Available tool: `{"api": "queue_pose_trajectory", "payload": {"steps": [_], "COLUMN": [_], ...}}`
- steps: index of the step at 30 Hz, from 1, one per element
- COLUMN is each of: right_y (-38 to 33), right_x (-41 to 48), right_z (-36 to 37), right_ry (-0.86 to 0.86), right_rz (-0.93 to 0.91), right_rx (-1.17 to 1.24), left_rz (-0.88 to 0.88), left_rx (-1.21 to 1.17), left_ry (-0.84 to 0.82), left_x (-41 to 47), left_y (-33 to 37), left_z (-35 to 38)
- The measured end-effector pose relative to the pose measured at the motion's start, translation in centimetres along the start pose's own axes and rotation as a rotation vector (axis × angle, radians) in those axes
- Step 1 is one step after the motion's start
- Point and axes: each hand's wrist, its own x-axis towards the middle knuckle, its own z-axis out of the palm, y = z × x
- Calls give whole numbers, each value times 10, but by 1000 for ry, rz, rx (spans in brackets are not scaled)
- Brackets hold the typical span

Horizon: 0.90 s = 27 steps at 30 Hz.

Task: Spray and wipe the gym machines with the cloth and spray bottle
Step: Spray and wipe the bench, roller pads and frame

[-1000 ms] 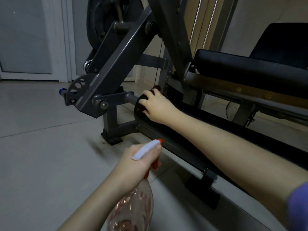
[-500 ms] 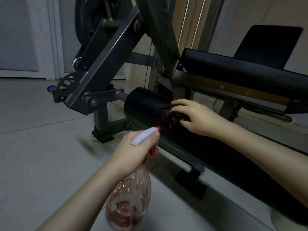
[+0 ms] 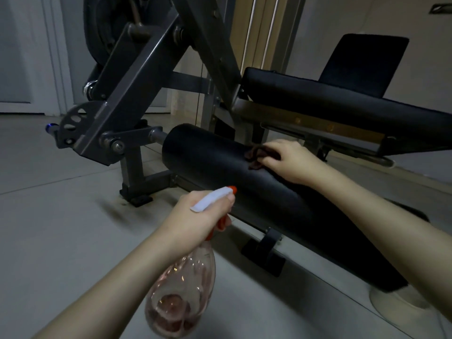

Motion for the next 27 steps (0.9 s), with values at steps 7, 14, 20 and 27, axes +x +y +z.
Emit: {"api": "queue_pose_trajectory", "payload": {"steps": [7,14,20,27], "right_y": [29,47,8,28], "right_x": [-21,-96,-65,-109], "right_z": [-16,-37,-13,-23], "right_ry": [-70,0,76,77], "right_rz": [48,56,39,28], "right_rx": [98,-10,-113,-163], "left_rz": [55,88,49,57], "left_rx": [54,59,52,85], "left_ry": [-28,-37,-52,-72], "left_x": [-4,-2,-2,0], "left_y": [20,20,10,16], "left_z": [14,16,17,32]}}
